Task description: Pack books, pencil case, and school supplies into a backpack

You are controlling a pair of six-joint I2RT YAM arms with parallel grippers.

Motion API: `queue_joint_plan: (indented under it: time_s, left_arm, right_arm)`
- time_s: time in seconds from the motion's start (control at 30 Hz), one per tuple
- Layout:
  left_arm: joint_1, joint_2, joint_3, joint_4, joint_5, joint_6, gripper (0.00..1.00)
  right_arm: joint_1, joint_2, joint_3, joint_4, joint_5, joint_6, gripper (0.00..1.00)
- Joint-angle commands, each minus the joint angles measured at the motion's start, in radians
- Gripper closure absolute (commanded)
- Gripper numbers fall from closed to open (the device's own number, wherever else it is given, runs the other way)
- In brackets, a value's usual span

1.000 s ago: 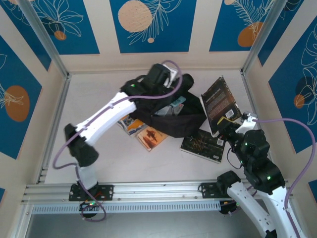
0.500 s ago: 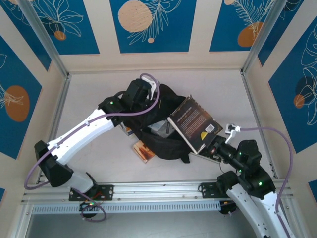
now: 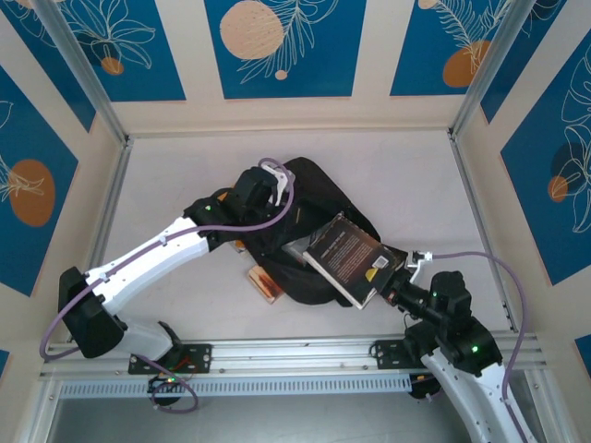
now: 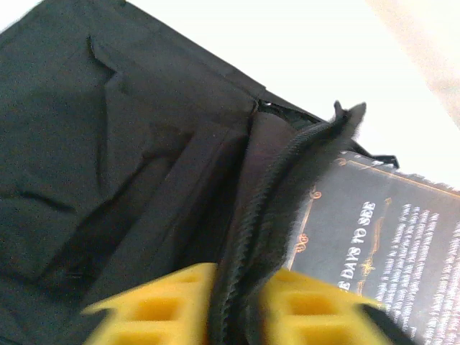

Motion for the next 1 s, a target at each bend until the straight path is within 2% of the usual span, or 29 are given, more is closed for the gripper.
queue_joint_plan:
  time_s: [0.0,0.03,0.13,0.23,0.33,0.4,0.53,0.7,0.83,0.87,0.97]
  left_arm:
    - [-0.004,0.038,0.083,-0.073,0.038,0.054,0.55]
    - [-0.004,0.06,0.122,-0.102,0.039,0.077,0.49]
    - [-0.005,0.141,0.23,-0.177,0.048,0.152,0.39]
    - [-0.005,0.26,0.351,-0.269,0.058,0.221,0.38]
    - [-0.006,0.382,0.48,-0.378,0.094,0.265,0.39]
    - [-0.008,0.433,0.537,-0.428,0.124,0.282,0.44]
    - [-0.008,0.447,0.547,-0.441,0.162,0.289,0.54]
    - [-0.009,0.416,0.52,-0.454,0.103,0.299,0.54]
    - [-0.009,0.39,0.498,-0.466,0.081,0.284,0.49]
    - [-0.008,0.385,0.491,-0.463,0.089,0.279,0.53]
    - [-0.007,0.368,0.492,-0.452,0.127,0.258,0.92]
  right_arm:
    - [-0.001,-0.017,-0.006,0.073,-0.056,0.035,1.0]
    - [-0.001,-0.015,-0.008,0.076,-0.055,0.035,1.0]
    - [-0.002,-0.015,-0.015,0.084,-0.057,0.036,1.0]
    - [-0.001,-0.016,-0.022,0.093,-0.062,0.041,1.0]
    - [-0.003,-0.015,-0.024,0.094,-0.061,0.041,1.0]
    - [-0.003,-0.015,-0.018,0.093,-0.061,0.038,1.0]
    - [-0.003,-0.016,-0.006,0.076,-0.054,0.024,1.0]
    - [-0.003,-0.014,-0.01,0.083,-0.054,0.021,1.0]
    - [-0.003,-0.012,-0.016,0.093,-0.059,0.023,1.0]
    - [-0.003,-0.011,-0.017,0.093,-0.059,0.023,1.0]
    - [-0.003,-0.01,-0.013,0.082,-0.058,0.014,1.0]
